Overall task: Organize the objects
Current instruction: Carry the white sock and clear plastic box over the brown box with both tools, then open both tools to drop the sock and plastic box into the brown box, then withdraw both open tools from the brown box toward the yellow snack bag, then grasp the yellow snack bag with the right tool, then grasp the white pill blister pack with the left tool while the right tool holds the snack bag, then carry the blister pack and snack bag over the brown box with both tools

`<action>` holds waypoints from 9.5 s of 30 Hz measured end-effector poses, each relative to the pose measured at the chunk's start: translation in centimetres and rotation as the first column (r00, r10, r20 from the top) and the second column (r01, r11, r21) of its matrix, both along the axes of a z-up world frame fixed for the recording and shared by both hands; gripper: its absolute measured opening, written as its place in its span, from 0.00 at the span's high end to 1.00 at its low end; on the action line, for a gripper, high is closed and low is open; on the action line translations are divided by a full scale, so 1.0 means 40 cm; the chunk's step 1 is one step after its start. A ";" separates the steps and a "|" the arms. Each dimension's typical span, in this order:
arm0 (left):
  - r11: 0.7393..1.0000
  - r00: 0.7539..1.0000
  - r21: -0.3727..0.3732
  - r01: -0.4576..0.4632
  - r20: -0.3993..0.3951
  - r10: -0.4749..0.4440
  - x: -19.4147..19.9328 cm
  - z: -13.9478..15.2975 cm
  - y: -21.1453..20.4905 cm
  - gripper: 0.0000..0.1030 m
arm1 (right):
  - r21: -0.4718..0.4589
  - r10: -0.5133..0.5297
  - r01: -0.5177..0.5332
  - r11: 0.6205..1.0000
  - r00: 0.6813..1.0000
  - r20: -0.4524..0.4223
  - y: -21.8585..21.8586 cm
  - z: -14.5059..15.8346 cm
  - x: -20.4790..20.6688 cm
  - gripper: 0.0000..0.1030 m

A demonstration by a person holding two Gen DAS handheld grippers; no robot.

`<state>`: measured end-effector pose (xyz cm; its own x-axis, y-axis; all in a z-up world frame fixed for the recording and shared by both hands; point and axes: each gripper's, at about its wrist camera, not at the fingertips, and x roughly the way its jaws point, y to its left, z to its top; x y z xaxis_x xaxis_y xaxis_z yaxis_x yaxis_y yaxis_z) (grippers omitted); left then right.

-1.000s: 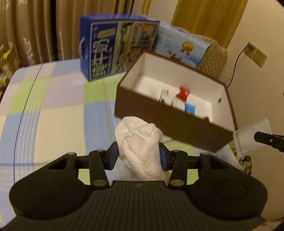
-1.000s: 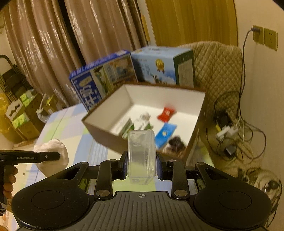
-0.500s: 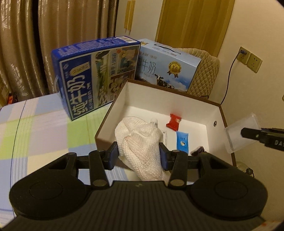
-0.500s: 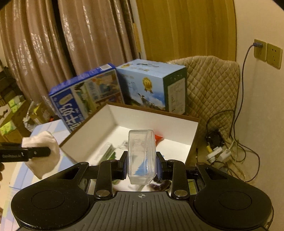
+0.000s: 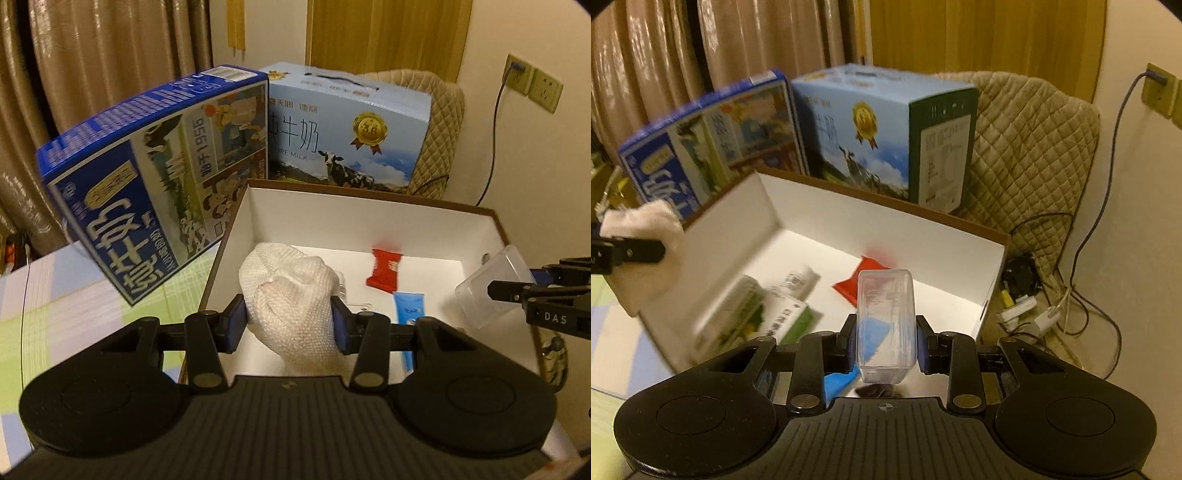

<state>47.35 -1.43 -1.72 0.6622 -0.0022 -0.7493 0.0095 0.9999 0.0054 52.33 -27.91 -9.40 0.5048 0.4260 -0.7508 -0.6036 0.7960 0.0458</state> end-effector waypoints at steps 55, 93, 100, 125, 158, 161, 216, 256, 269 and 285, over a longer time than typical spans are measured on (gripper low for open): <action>0.999 0.999 -0.012 0.043 -0.004 -0.043 0.066 -0.007 -0.005 0.15 | 0.129 -0.009 0.009 0.992 1.000 -0.002 -0.081 0.057 -0.062 0.40; 0.980 0.994 -0.185 -0.074 -0.098 0.057 -0.507 0.008 0.001 0.14 | 0.150 0.023 -0.007 0.989 0.994 -0.103 -0.179 0.084 -0.500 0.39; 0.979 0.990 -0.183 -0.092 -0.123 0.070 -0.574 -0.016 0.013 0.14 | 0.126 0.033 -0.017 0.992 0.991 -0.126 -0.175 0.062 -0.563 0.39; 0.977 0.981 -0.169 -0.132 -0.163 0.105 -0.715 -0.051 0.064 0.14 | 0.097 0.088 -0.071 0.993 0.979 -0.186 -0.111 0.007 -0.698 0.39; 0.958 0.925 -0.106 -0.266 -0.307 0.223 -0.776 -0.181 0.181 0.10 | -0.061 0.513 -0.528 0.847 0.842 -0.164 0.046 -0.222 -0.743 0.23; 0.952 0.918 -0.102 -0.289 -0.312 0.245 -0.786 -0.185 0.195 0.11 | -0.030 0.541 -0.558 0.829 0.815 -0.207 0.060 -0.248 -0.716 0.23; 0.964 0.965 0.110 0.243 -0.132 -0.228 -0.447 -0.271 -0.009 0.11 | -0.148 0.128 -0.149 0.978 0.981 -0.146 -0.175 -0.263 -0.522 0.33; 0.990 0.941 -0.034 0.140 -0.305 -0.143 -0.307 -0.338 -0.074 0.77 | -0.115 0.081 -0.094 0.989 0.990 -0.119 -0.221 -0.263 -0.506 0.33; 0.997 0.945 -0.044 0.070 -0.317 -0.080 -0.377 -0.335 -0.043 0.78 | -0.135 0.072 -0.088 0.987 0.990 -0.119 -0.214 -0.265 -0.502 0.34; 0.998 0.963 -0.067 -0.001 -0.270 -0.017 -0.472 -0.269 0.019 0.78 | -0.113 0.077 -0.088 0.990 0.992 -0.103 -0.199 -0.218 -0.513 0.37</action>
<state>28.47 -0.65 -12.47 0.4351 -0.0625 -0.8982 0.0095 0.9979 -0.0648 31.82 -35.87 -18.11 0.3929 0.3697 -0.8420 -0.6648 0.7468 0.0177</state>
